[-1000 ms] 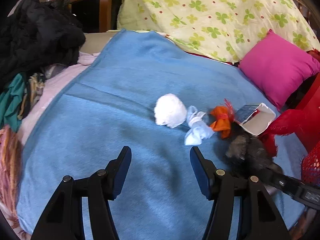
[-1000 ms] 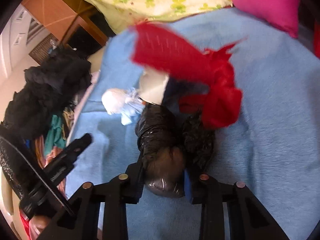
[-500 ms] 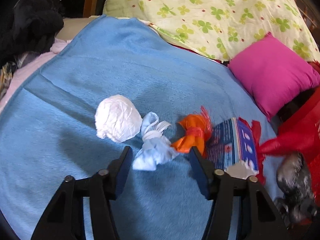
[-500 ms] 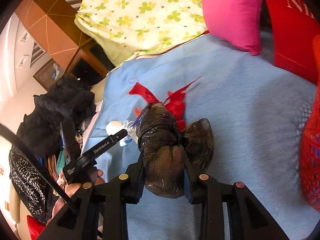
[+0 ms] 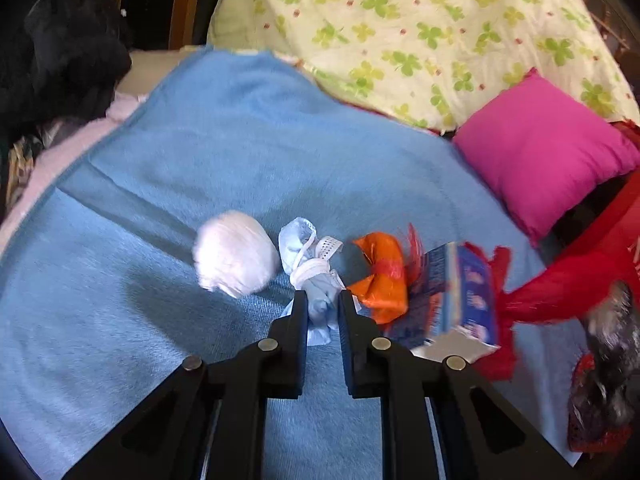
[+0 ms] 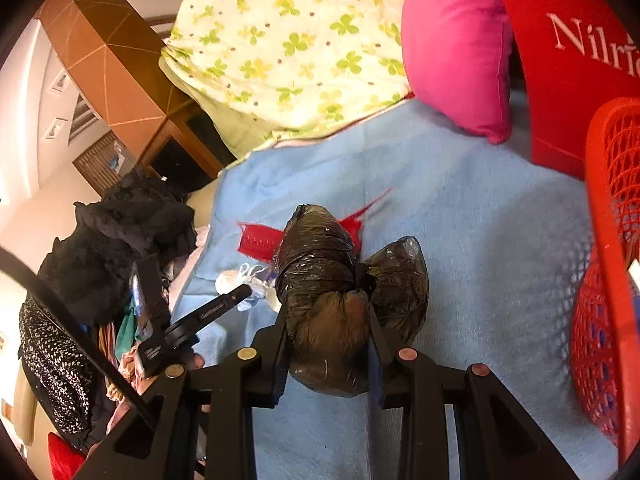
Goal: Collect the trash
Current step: 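Lift the black plastic bag with right tool while left tool holds the cloth bundle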
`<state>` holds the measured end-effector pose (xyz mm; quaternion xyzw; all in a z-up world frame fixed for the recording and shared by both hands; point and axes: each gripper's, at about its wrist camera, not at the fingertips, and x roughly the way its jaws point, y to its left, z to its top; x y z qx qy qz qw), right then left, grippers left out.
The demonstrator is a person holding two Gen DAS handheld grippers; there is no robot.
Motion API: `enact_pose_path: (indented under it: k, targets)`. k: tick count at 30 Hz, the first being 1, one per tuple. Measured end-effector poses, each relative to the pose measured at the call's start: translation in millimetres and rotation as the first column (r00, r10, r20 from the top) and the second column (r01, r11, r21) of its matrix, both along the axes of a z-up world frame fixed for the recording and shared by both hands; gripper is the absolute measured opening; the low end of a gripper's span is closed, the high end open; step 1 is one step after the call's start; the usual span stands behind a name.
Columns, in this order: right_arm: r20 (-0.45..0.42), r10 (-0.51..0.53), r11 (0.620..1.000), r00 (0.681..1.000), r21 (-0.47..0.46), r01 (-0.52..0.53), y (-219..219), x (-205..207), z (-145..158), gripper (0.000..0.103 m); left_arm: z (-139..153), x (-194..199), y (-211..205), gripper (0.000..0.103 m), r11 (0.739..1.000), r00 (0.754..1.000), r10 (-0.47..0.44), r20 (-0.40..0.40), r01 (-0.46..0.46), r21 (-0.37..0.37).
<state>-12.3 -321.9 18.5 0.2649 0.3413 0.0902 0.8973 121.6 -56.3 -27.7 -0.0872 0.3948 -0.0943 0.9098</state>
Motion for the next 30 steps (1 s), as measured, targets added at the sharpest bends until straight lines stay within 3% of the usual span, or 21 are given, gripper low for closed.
enact_pose_path:
  k: [5,13,21,30]
  targets:
    - [0.048,-0.007,1.0,0.999,-0.006,0.008,1.6,-7.5,8.8,0.033,36.2,-37.1,-3.3,0.015,0.998,0.993,-0.003,0.116,-0.004,0.062]
    - [0.11,-0.016,0.998,0.994,-0.058,0.022,11.4,-18.9,21.0,0.034,77.2,-97.0,-31.7,0.015,0.973,0.955,-0.082,0.283,0.015,0.231]
    - [0.124,-0.056,0.995,0.991,-0.081,0.066,7.5,-18.2,22.9,0.034,82.6,-114.5,-53.5,0.015,0.943,0.94,-0.146,0.308,0.038,0.33]
    - [0.129,-0.041,0.994,0.991,-0.094,0.053,11.2,-18.1,24.6,0.034,81.9,-124.1,-68.0,0.015,0.932,0.938,-0.169,0.302,0.053,0.359]
